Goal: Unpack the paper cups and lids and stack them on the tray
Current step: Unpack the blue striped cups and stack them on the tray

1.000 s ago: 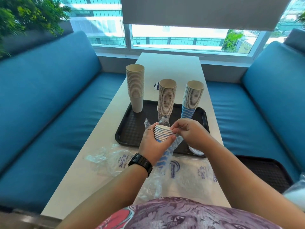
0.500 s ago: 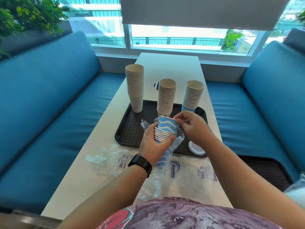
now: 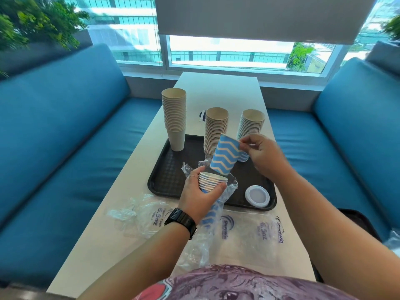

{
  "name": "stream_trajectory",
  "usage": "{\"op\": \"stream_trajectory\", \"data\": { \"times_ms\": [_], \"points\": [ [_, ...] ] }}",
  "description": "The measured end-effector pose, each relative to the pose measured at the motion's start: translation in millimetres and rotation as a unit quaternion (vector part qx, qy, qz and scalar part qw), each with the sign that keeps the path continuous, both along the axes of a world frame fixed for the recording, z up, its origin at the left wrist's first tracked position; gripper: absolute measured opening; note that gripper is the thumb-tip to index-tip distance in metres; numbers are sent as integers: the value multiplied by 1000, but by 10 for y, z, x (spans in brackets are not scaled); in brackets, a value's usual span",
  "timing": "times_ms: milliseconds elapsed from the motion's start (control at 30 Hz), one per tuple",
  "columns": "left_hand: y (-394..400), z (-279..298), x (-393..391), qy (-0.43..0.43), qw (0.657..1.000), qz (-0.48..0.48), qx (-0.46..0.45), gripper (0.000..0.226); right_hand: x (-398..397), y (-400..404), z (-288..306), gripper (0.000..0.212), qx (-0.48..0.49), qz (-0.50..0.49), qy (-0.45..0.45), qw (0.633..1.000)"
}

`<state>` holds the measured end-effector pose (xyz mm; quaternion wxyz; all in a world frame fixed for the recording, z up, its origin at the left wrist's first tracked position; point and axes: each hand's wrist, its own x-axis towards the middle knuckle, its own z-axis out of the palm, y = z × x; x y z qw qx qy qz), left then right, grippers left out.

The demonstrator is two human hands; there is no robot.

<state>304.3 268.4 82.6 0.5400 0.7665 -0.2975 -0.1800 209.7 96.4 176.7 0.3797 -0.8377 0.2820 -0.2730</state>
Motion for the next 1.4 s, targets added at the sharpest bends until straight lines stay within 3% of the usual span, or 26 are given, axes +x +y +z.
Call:
{"op": "stream_trajectory", "data": {
  "times_ms": [133, 333, 667, 933, 1067, 1200, 1400],
  "points": [
    [-23, -22, 24, 10, 1000, -3, 6, 76, 61, -218, 243, 6, -56, -33, 4, 998],
    [-63, -33, 48, 19, 1000, -4, 8, 74, 190, -634, 620, 14, -175, -77, 2, 982],
    [-91, -76, 121, 41, 999, -6, 16, 76, 477, -1103, 662, 24, -313, -141, 117, 932],
    [-77, -143, 151, 54, 998, 10, 17, 78, 475, -1146, 136, 25, -318, -126, 186, 921],
    [-68, -175, 149, 47, 999, 9, 21, 86, 452, -1091, -62, 50, -293, -108, 199, 929],
    [-61, -173, 145, 47, 999, 10, 25, 92, 421, -1067, -123, 61, -282, -90, 208, 932],
    [-48, -119, 135, 35, 999, 14, 25, 80, 389, -1044, -120, 55, -278, -83, 219, 932]
  ]
}}
